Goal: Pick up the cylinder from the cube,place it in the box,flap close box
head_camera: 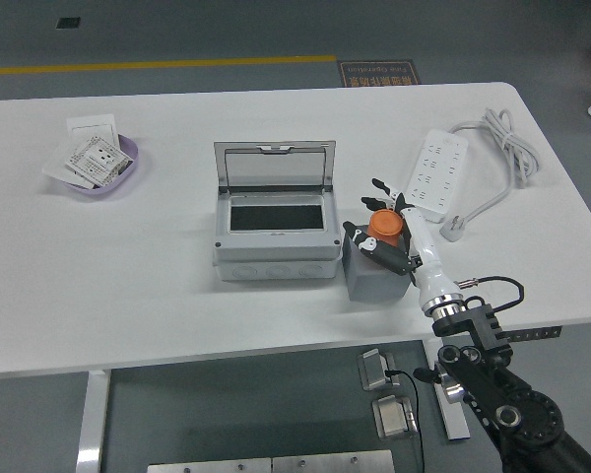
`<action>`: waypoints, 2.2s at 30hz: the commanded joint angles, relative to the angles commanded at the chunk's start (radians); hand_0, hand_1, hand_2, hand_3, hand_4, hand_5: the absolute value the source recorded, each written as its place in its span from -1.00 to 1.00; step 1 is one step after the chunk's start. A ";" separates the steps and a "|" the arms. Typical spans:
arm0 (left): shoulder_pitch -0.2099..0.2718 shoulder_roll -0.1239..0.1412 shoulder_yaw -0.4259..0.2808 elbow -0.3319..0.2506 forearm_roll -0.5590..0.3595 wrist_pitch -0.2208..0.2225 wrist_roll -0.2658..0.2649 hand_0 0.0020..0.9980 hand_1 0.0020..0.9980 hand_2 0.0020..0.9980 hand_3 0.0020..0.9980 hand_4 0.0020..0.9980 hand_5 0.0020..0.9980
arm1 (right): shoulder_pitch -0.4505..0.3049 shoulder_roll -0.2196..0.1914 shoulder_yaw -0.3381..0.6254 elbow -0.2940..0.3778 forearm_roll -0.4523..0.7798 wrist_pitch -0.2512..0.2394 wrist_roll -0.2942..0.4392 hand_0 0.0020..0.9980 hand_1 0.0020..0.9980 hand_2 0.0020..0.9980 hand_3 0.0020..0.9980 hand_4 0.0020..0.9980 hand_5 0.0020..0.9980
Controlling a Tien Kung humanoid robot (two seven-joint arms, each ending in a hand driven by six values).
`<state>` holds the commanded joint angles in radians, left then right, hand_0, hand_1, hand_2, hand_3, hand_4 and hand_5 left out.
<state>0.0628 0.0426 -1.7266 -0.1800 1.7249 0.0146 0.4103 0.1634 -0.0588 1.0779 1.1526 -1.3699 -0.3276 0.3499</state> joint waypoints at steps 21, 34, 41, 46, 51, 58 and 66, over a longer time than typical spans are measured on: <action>-0.002 0.001 0.018 0.000 -0.015 -0.001 -0.008 0.26 0.35 0.29 0.27 0.50 -0.06 | -0.005 0.000 -0.011 0.003 0.059 -0.037 0.010 0.49 0.42 0.27 0.41 -0.56 -0.91; -0.007 0.001 0.025 0.000 -0.026 0.001 -0.013 0.27 0.36 0.29 0.27 0.49 -0.06 | 0.001 -0.003 -0.013 0.031 0.064 -0.055 -0.002 0.07 0.05 -0.07 0.21 -0.50 -1.00; -0.008 0.000 0.024 0.000 -0.026 0.002 -0.014 0.27 0.36 0.29 0.27 0.49 -0.06 | 0.002 -0.006 -0.023 0.047 0.066 -0.057 -0.008 0.08 0.02 -0.10 0.22 -0.56 -1.00; -0.009 0.000 0.023 0.000 -0.024 0.002 -0.014 0.27 0.36 0.29 0.28 0.49 -0.04 | 0.007 -0.014 -0.029 0.076 0.037 -0.065 -0.024 0.03 -0.02 -0.09 0.24 -0.61 -1.00; -0.011 0.000 0.024 0.000 -0.024 0.003 -0.015 0.27 0.36 0.29 0.28 0.49 -0.04 | 0.021 -0.027 -0.031 0.108 -0.010 -0.079 -0.047 -0.03 -0.07 -0.10 0.26 -0.63 -1.00; -0.013 0.000 0.021 0.000 -0.018 0.004 -0.016 0.27 0.36 0.29 0.28 0.49 -0.04 | 0.070 -0.056 -0.052 0.157 -0.179 -0.133 -0.157 -0.04 -0.09 -0.12 0.27 -0.66 -1.00; -0.012 0.000 0.010 0.000 -0.005 0.005 -0.015 0.27 0.36 0.29 0.28 0.50 -0.03 | 0.196 -0.081 -0.164 0.138 -0.431 -0.129 -0.322 -0.28 -0.31 -0.15 0.27 -0.67 -1.00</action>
<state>0.0509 0.0426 -1.7171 -0.1800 1.7197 0.0200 0.3957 0.3598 -0.1397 0.9139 1.2909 -1.8012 -0.4561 0.0275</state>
